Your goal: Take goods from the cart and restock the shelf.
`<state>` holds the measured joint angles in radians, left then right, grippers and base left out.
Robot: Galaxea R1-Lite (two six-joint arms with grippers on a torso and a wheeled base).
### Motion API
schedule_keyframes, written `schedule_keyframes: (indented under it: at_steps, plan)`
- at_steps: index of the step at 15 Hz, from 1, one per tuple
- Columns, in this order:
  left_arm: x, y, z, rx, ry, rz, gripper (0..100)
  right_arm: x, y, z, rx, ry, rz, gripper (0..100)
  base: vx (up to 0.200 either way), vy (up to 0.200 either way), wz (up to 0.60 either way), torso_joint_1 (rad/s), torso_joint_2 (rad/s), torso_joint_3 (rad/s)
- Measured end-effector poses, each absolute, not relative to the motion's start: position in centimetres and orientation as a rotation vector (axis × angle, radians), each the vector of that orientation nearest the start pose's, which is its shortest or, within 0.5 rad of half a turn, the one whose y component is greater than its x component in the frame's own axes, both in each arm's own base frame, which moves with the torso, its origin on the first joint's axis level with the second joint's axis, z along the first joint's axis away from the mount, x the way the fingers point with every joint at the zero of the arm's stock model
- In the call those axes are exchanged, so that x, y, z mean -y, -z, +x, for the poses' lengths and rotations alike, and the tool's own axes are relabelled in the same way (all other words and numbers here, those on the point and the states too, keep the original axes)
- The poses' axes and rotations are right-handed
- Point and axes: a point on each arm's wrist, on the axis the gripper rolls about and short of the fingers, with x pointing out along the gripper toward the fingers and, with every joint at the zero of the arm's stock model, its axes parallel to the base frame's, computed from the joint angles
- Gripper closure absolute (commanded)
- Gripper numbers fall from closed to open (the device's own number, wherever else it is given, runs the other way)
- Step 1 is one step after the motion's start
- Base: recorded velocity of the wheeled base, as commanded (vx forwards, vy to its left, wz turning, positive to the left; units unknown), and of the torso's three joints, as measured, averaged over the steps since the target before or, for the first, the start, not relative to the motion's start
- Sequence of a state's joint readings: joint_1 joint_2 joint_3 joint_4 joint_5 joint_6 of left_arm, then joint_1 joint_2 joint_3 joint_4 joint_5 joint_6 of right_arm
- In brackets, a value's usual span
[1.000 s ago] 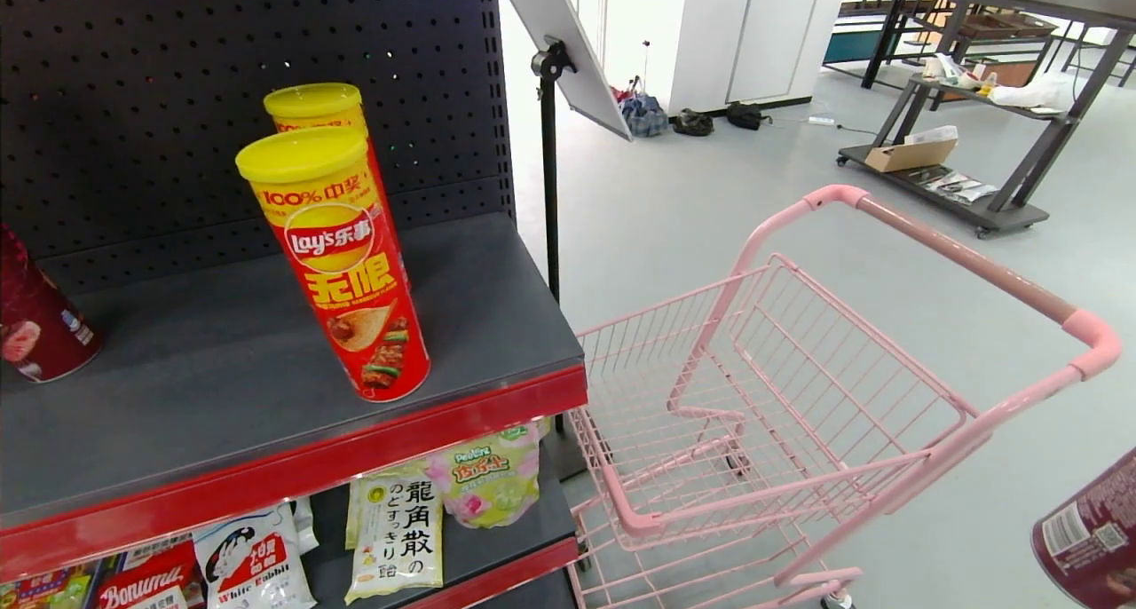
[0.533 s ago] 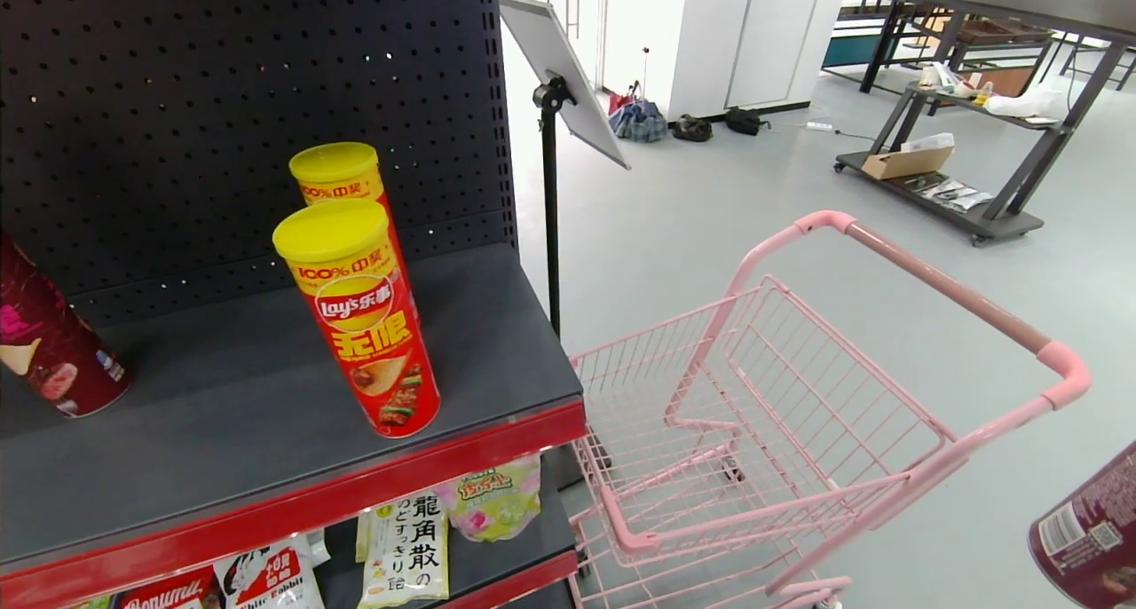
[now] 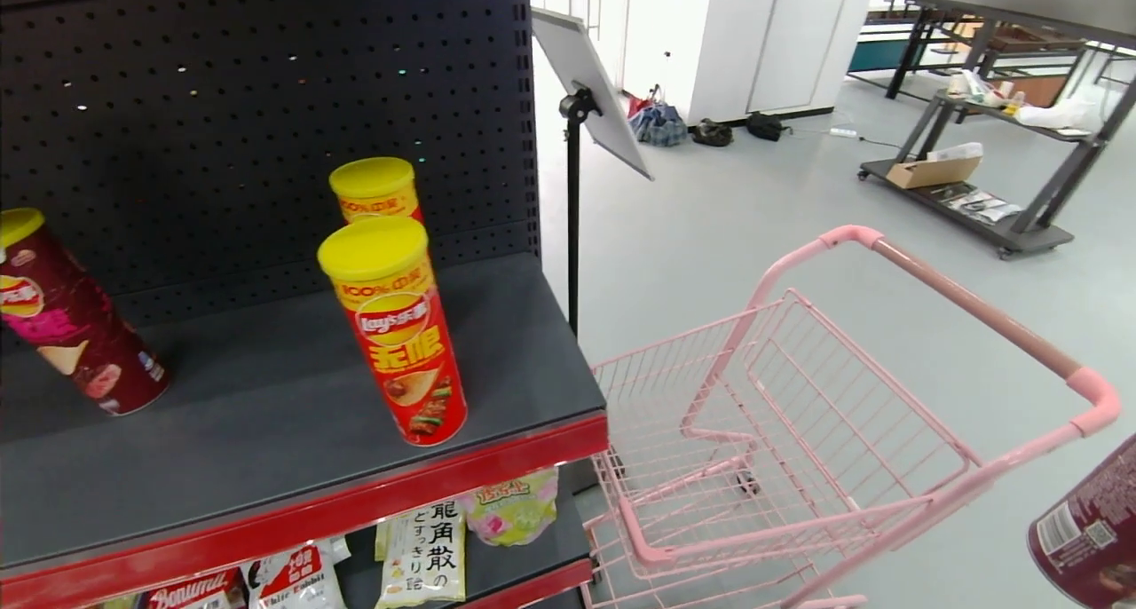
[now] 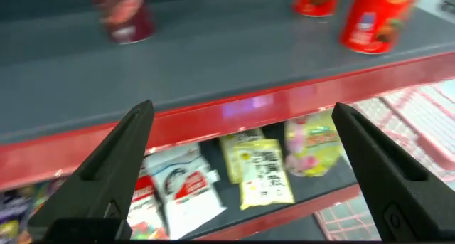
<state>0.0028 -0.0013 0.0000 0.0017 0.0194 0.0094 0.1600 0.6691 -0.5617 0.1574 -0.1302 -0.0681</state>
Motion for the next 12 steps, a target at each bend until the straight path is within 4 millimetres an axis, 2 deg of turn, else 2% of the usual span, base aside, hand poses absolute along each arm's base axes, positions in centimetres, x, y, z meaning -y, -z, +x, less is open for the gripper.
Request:
schedule_keyframes:
  at_steps: [1,7,12]
  plan:
    - [0.0,-7.5,-2.3,-0.001,-0.023,0.009,0,-0.4,-21.5,4.6,-0.265,-0.041,-0.106,100,0.0,0.0,0.6,0.012,0.0,0.002]
    - [0.0,-7.5,-2.3,-0.001,-0.022,0.009,0,-0.4,-20.4,4.2,-0.257,-0.047,-0.107,100,0.0,0.0,0.0,0.0,0.0,0.0]
    - [0.0,-7.5,-2.3,0.0,-0.021,0.01,0,-0.3,-19.2,2.3,-0.196,-0.142,-0.089,100,0.0,0.2,0.0,0.004,0.0,0.002]
